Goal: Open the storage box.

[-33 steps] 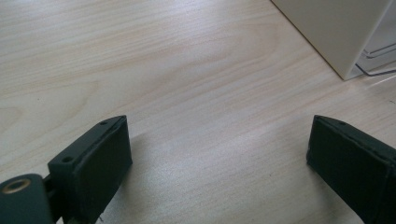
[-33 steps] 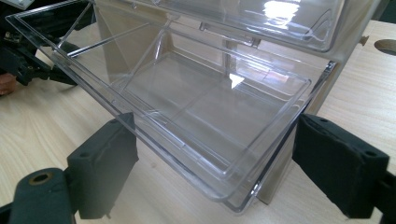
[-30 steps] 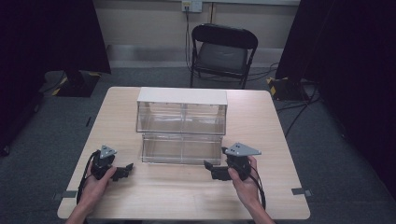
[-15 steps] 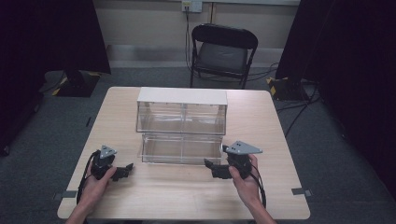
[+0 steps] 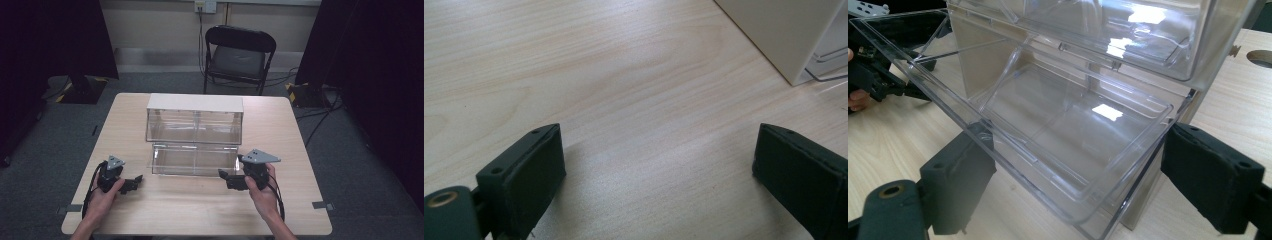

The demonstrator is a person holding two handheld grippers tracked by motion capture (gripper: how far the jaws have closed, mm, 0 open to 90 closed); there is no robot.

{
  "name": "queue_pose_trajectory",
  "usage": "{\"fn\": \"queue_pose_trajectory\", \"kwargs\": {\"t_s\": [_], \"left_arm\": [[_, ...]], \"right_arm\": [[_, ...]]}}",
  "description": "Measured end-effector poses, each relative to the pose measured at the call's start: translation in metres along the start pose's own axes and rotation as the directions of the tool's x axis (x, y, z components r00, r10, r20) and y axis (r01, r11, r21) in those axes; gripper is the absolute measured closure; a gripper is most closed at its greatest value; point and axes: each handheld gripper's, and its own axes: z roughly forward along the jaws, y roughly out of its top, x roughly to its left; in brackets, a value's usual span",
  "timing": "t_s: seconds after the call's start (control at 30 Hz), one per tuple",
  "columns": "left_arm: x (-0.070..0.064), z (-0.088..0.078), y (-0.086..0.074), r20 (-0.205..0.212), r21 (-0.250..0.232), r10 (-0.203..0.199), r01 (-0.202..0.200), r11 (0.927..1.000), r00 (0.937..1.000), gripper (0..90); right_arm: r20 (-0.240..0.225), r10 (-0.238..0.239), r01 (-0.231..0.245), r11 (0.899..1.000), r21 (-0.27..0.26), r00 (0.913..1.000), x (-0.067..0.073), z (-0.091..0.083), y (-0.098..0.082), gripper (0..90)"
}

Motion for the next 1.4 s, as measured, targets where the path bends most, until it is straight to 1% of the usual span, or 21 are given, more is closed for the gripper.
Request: {"fn": "queue_pose_trajectory", "kwargs": {"t_s": [0.4,0.6,0.7,0.87,1.07,1.13,1.27,1.4], "left_arm": [[0.000,0.000,0.000,0.000,0.000,-0.002,0.002,1.0000,1.0000,6.0],[0.000,0.000,0.000,0.000,0.000,-0.002,0.002,1.0000,1.0000,6.0],[0.000,0.000,0.000,0.001,0.000,0.000,0.000,1.0000,1.0000,6.0],[0.000,0.000,0.000,0.000,0.000,-0.002,0.002,1.0000,1.0000,6.0],[0.000,0.000,0.000,0.001,0.000,-0.001,0.001,1.0000,1.0000,6.0],[0.000,0.000,0.000,0.000,0.000,0.000,0.000,1.0000,1.0000,6.0],[0.000,0.000,0.000,0.001,0.000,-0.001,0.001,1.0000,1.0000,6.0],[0.000,0.000,0.000,0.001,0.000,-0.001,0.001,1.0000,1.0000,6.0]], "right_arm": [[0.008,0.003,-0.003,1.000,0.015,1.0000,0.000,0.004,0.002,13.5],[0.006,-0.008,0.008,1.000,0.026,1.0000,-0.001,0.007,0.003,13.4],[0.013,-0.005,0.005,1.000,0.027,0.9999,-0.001,0.007,0.005,13.3],[0.013,-0.006,0.005,0.999,0.038,0.9999,-0.003,0.008,0.007,13.3],[0.025,0.000,-0.001,0.999,0.040,0.9997,-0.005,0.011,0.007,13.9],[0.036,0.000,-0.001,0.999,0.039,0.9994,-0.005,0.011,0.009,13.7],[0.028,0.002,-0.003,0.999,0.042,0.9996,-0.006,0.011,0.009,13.3],[0.048,-0.001,-0.002,0.999,0.043,0.9988,-0.008,0.013,0.009,13.3]]}}
